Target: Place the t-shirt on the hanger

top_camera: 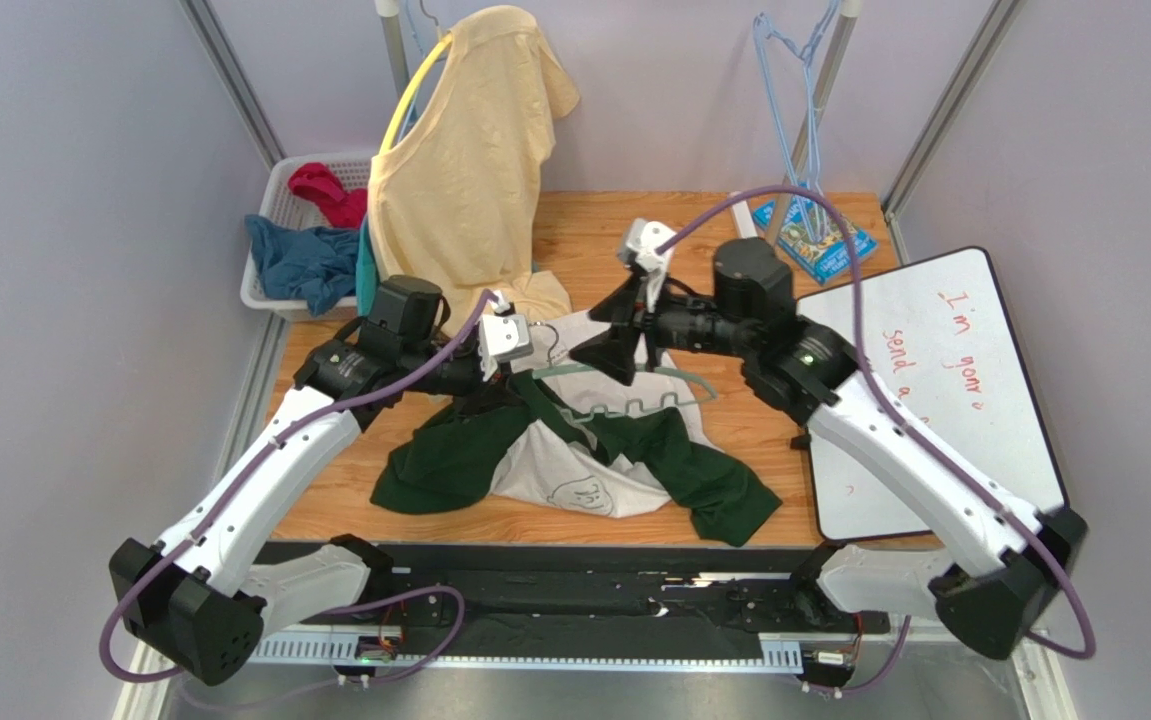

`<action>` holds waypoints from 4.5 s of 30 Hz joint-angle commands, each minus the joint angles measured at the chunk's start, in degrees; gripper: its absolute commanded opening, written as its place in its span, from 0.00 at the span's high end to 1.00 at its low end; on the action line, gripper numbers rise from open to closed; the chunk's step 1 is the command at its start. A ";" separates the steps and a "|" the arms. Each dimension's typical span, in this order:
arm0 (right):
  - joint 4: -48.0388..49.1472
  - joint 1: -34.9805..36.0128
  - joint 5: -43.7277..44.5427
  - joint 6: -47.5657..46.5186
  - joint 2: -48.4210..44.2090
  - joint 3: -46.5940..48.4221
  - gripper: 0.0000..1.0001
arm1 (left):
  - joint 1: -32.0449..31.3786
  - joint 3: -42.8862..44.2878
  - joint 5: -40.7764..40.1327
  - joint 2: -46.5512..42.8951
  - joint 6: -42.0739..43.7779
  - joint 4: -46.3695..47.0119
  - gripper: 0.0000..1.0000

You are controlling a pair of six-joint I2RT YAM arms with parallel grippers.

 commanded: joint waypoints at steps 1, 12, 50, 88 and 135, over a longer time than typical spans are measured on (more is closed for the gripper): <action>-10.08 -1.77 20.38 8.12 -11.83 -5.77 0.33 | 0.68 0.58 -7.05 -1.94 -16.98 11.57 1.00; -9.41 0.15 31.66 12.90 -17.48 -20.03 0.26 | 0.68 -0.30 -16.90 -1.94 -32.82 17.21 1.00; 7.66 4.48 52.77 20.37 2.14 -23.81 0.57 | 4.19 -1.09 -18.15 -11.68 -38.29 15.81 1.00; -4.30 -28.67 25.25 16.51 1.07 -17.75 1.00 | 10.00 -2.41 -16.37 -18.38 9.61 -1.68 1.00; -30.12 3.60 19.45 -13.80 -13.95 13.45 0.24 | -6.70 5.41 -7.15 -11.34 -1.36 10.09 1.00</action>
